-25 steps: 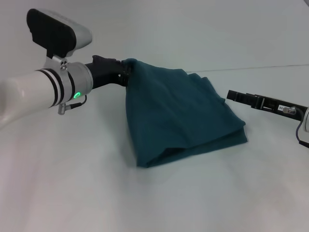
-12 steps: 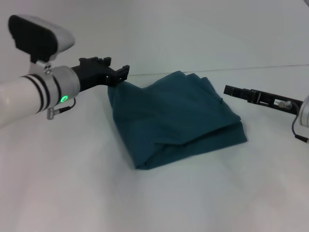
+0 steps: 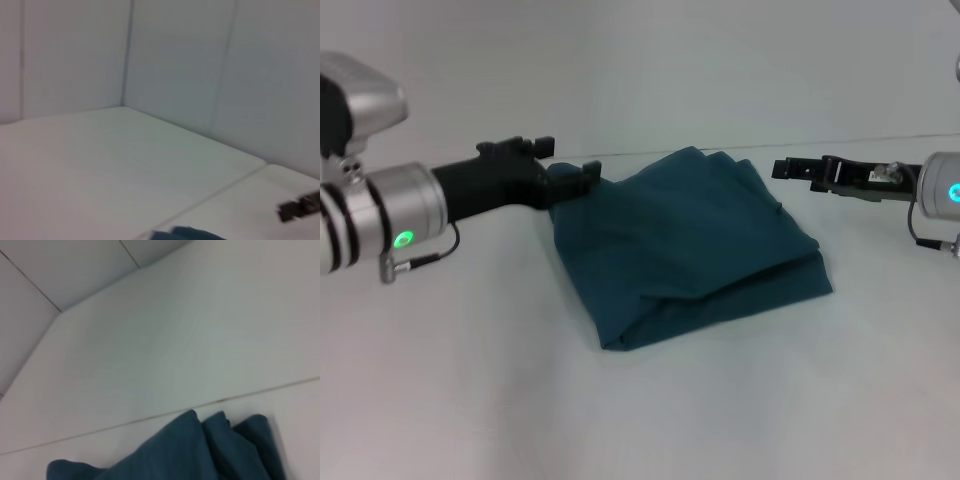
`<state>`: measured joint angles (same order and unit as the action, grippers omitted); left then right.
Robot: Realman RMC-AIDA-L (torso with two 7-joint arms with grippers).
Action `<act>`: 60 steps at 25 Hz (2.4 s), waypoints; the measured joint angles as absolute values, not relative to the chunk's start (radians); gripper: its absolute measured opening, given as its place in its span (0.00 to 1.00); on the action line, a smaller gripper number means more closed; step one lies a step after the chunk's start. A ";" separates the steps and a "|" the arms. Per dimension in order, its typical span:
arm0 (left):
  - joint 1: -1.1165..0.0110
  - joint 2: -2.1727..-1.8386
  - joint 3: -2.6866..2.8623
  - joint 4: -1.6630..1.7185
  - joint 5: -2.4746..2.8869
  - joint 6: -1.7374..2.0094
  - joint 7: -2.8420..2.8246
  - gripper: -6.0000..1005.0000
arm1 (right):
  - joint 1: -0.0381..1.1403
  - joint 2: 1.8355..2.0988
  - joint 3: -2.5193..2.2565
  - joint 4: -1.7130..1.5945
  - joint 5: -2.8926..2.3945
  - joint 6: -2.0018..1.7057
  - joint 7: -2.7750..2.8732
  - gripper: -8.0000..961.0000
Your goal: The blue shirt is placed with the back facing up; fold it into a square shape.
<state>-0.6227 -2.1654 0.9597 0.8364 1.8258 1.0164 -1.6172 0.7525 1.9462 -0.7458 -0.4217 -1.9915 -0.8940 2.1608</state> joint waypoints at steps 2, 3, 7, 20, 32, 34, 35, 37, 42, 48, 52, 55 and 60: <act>-0.607 -2.166 0.957 0.850 1.826 1.056 -1.617 0.78 | 0.767 1.933 -0.750 -0.420 -2.029 -0.901 2.227 0.86; -0.596 -2.166 0.956 0.857 1.826 1.080 -1.615 0.78 | 0.772 1.928 -0.750 -0.419 -2.042 -0.905 2.253 0.86; -0.567 -2.166 0.954 0.868 1.828 1.135 -1.607 0.78 | 0.792 1.916 -0.755 -0.415 -2.088 -0.914 2.354 0.86; -0.532 -2.164 0.951 0.856 1.864 1.167 -1.557 0.78 | 0.836 1.952 -0.779 -0.323 -2.137 -0.831 2.412 0.86; -0.535 -2.166 0.956 0.850 1.887 1.160 -1.544 0.78 | 0.829 2.001 -0.775 -0.334 -2.131 -0.789 2.402 0.80; -0.535 -2.166 0.954 0.850 1.887 1.160 -1.544 0.78 | 0.832 2.008 -0.775 -0.338 -2.130 -0.789 2.400 0.79; -0.535 -2.166 0.953 0.850 1.887 1.160 -1.544 0.78 | 0.834 2.010 -0.775 -0.338 -2.130 -0.790 2.400 0.79; -0.536 -2.166 0.952 0.850 1.887 1.160 -1.544 0.78 | 0.836 2.012 -0.775 -0.339 -2.129 -0.793 2.400 0.75; -0.537 -2.165 0.950 0.850 1.887 1.160 -1.543 0.78 | 0.828 2.016 -0.776 -0.348 -2.129 -0.786 2.398 0.64; -0.538 -2.164 0.950 0.850 1.887 1.163 -1.543 0.78 | 0.813 2.024 -0.773 -0.364 -2.127 -0.765 2.385 0.46; -0.540 -2.164 0.952 0.850 1.887 1.162 -1.544 0.78 | 0.807 2.030 -0.773 -0.364 -2.084 -0.764 2.341 0.28; -0.542 -2.164 0.954 0.850 1.887 1.160 -1.546 0.78 | 0.795 2.035 -0.773 -0.369 -2.024 -0.767 2.281 0.17; -0.546 -2.164 0.951 0.850 1.887 1.159 -1.548 0.78 | 0.765 2.048 -0.773 -0.378 -1.875 -0.802 2.121 0.06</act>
